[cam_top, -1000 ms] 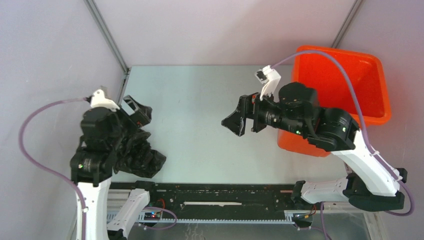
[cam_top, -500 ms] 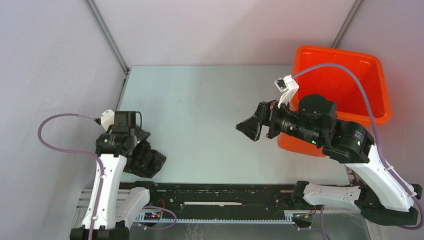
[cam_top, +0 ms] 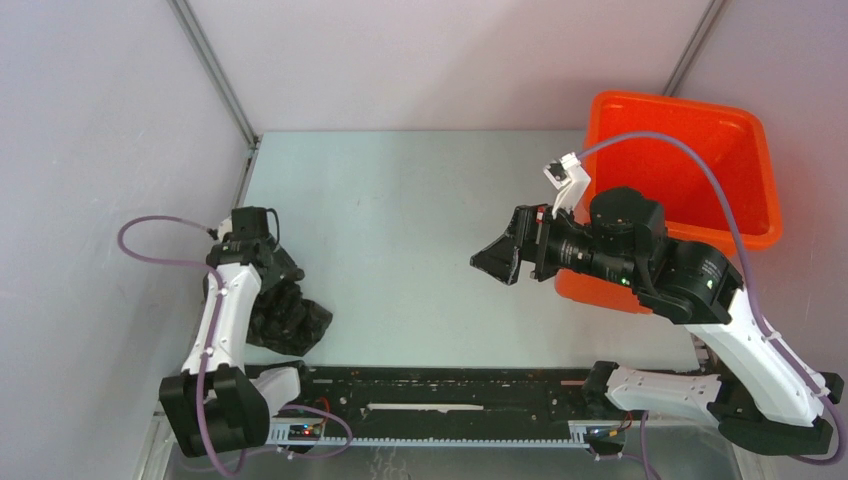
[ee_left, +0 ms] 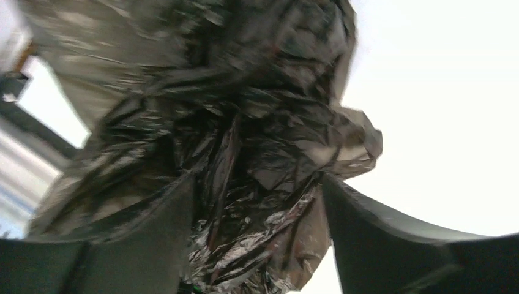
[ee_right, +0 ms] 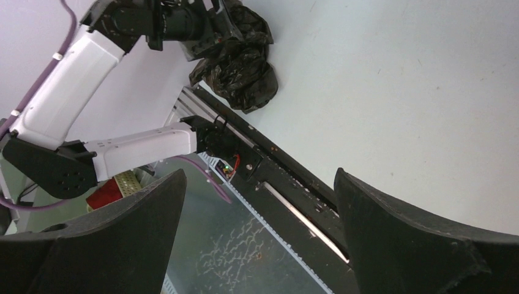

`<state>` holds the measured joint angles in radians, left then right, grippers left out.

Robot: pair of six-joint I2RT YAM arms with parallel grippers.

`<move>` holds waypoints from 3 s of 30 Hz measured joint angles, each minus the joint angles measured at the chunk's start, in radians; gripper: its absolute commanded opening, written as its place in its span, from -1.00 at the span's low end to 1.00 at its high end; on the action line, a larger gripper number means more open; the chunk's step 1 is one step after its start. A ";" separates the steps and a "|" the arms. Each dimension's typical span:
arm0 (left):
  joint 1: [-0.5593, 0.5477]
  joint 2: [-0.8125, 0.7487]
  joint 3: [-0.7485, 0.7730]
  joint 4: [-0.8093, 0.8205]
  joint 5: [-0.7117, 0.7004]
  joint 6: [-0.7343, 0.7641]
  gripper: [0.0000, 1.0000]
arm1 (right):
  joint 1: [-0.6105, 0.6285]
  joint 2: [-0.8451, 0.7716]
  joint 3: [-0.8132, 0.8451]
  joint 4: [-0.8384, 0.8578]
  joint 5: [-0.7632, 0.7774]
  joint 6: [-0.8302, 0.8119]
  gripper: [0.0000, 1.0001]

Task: Put the trash bags into the trash bin

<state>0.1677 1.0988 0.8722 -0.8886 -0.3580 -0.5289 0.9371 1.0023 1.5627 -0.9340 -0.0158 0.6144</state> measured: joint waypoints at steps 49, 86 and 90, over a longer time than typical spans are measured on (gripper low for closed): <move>-0.573 -0.025 0.353 0.302 0.713 -0.291 -0.99 | -0.164 0.069 0.029 -0.085 -0.114 0.112 1.00; -0.643 -0.102 0.080 0.410 0.743 -0.387 0.36 | -0.156 0.641 0.171 0.109 0.004 0.225 -0.17; -0.645 -0.104 0.143 0.304 0.702 -0.324 0.72 | -0.156 0.634 0.154 0.119 -0.010 0.180 -0.66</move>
<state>-0.4774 0.9947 1.0149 -0.5842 0.3439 -0.8532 0.7807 1.6367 1.7164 -0.8146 -0.0257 0.7948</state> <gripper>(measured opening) 0.779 0.321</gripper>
